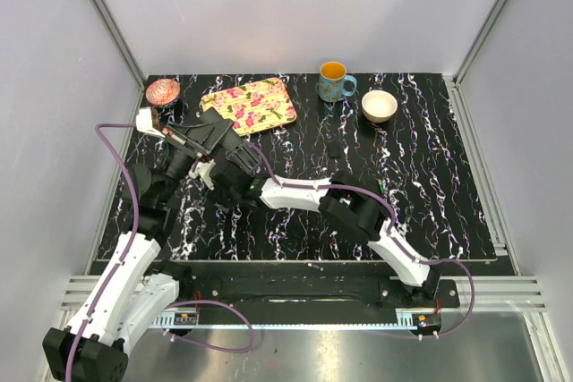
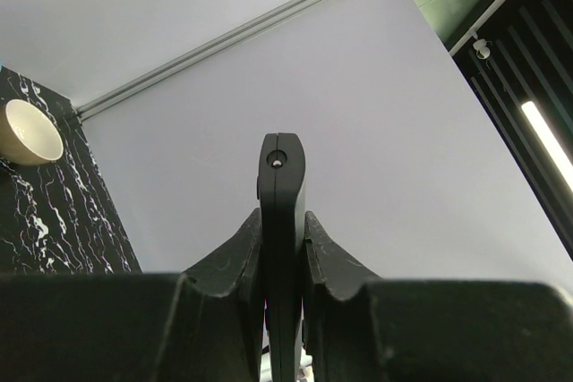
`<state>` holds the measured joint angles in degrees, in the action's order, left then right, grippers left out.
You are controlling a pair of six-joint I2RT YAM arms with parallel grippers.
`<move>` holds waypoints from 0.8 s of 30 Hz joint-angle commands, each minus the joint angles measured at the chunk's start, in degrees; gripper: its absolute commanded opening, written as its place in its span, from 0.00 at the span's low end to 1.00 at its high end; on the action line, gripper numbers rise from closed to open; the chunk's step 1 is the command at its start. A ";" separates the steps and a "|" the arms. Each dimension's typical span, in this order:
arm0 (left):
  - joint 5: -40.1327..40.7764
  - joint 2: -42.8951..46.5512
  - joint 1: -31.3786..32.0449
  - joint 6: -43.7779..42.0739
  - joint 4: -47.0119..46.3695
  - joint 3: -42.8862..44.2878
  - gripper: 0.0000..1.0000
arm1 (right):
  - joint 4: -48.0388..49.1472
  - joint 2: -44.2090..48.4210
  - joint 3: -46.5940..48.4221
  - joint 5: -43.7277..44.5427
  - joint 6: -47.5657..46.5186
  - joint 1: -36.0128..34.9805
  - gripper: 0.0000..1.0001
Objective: Load the batteries into the remote control
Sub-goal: Pick up the battery from the center of the board.
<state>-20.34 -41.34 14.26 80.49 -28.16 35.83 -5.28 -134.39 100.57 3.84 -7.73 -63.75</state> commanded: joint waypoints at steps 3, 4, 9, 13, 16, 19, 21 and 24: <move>0.04 0.39 -0.29 -0.77 -1.37 0.29 0.00 | -5.96 -3.07 4.89 1.44 -0.53 0.11 0.68; 0.04 0.56 -0.29 -0.86 -1.46 0.29 0.00 | -6.32 -3.33 5.68 1.52 -0.54 0.20 0.68; 0.12 0.56 -0.20 -0.86 -1.37 0.20 0.00 | -8.52 -4.74 7.70 0.21 -0.62 0.11 0.56; 0.04 0.74 -0.29 -0.86 -1.28 0.20 0.00 | -9.22 -5.09 8.41 -0.06 -0.10 0.20 0.41; 0.04 0.74 -0.20 -0.86 -1.37 0.11 0.00 | -9.40 -5.10 8.41 -0.06 0.26 0.20 0.33; 0.04 0.82 -0.20 -0.77 -1.37 0.11 0.00 | -9.49 -5.10 8.32 0.38 0.69 0.29 0.26; 0.04 0.74 -0.29 -0.86 -1.37 0.11 0.00 | -9.57 -5.18 8.32 0.56 0.96 0.20 0.21; 0.12 1.00 -0.20 -0.77 -1.37 -0.15 0.00 | -10.19 -5.53 8.93 1.17 2.10 0.55 0.09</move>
<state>-20.34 -41.34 14.26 79.99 -27.88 35.83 -11.84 -137.78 107.81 2.94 -6.68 -63.79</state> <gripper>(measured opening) 0.202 0.157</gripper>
